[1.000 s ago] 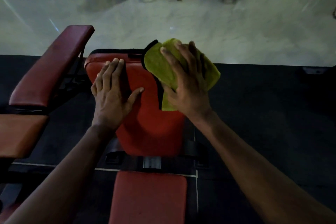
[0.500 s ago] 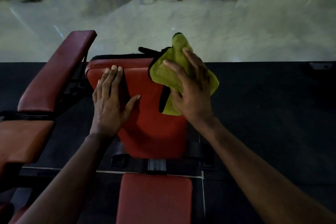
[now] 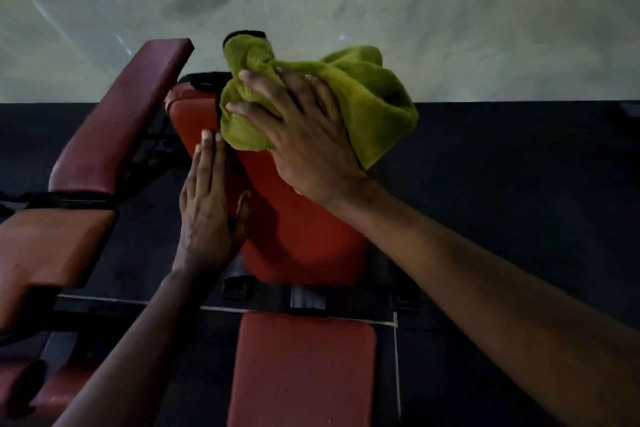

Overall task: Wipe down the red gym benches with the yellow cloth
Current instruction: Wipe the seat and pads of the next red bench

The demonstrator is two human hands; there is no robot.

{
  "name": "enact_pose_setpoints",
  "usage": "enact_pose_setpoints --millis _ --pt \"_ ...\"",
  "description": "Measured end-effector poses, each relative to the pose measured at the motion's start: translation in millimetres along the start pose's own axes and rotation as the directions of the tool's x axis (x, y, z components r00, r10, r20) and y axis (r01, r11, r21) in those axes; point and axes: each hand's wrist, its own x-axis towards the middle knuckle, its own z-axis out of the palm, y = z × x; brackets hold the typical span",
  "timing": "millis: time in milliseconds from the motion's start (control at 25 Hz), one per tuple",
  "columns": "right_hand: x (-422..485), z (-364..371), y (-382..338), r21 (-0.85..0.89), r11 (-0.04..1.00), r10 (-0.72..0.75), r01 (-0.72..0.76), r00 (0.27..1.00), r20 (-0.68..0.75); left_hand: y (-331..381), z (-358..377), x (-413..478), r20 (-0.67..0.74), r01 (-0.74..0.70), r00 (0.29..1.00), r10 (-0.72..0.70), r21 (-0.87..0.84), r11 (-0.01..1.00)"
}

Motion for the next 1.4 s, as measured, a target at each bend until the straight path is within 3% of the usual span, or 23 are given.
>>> enact_pose_setpoints --millis 160,240,400,640,800,920,1000,1080,1400 --pt "-59.4 4.6 12.3 -0.015 0.986 0.166 -0.166 0.986 -0.004 10.8 8.4 -9.8 0.039 0.078 0.996 -0.077 -0.031 0.996" --pt "-102.1 16.8 14.4 0.11 0.949 0.298 -0.296 0.954 -0.006 12.6 19.8 -20.2 0.072 0.12 0.99 -0.118 -0.021 0.993" --pt "-149.4 50.3 2.8 0.475 0.638 0.692 -0.606 0.721 -0.01 -0.6 51.4 -52.1 0.18 0.112 0.978 -0.106 -0.024 0.993" --pt "-189.2 83.1 -18.0 0.481 0.479 0.795 -0.735 0.595 0.117 -17.3 77.2 -78.7 0.25 0.103 0.964 -0.093 -0.026 0.994" --pt "-226.4 98.8 -23.9 0.417 0.332 0.825 -0.846 0.475 0.305 -32.0 80.9 -83.9 0.243 0.028 0.97 -0.027 -0.001 1.0" --pt "-247.8 106.9 -27.7 0.401 0.288 0.837 -0.87 0.432 0.336 -47.2 85.5 -93.2 0.288 -0.023 0.957 0.017 0.019 1.0" --pt "-263.1 117.3 -35.5 0.33 0.202 0.863 -0.922 0.327 0.386 -60.0 88.3 -98.0 0.339 -0.065 0.939 0.05 0.03 0.997" --pt "-270.3 130.3 -47.0 0.27 0.043 0.877 -0.962 0.166 0.451 -71.0 89.3 -101.0 0.369 -0.094 0.927 0.071 0.046 0.994" --pt "-259.9 160.8 -57.9 0.148 -0.402 0.825 -0.904 -0.288 0.486 -73.9 104.2 -113.0 0.339 -0.048 0.94 0.035 0.03 0.998"
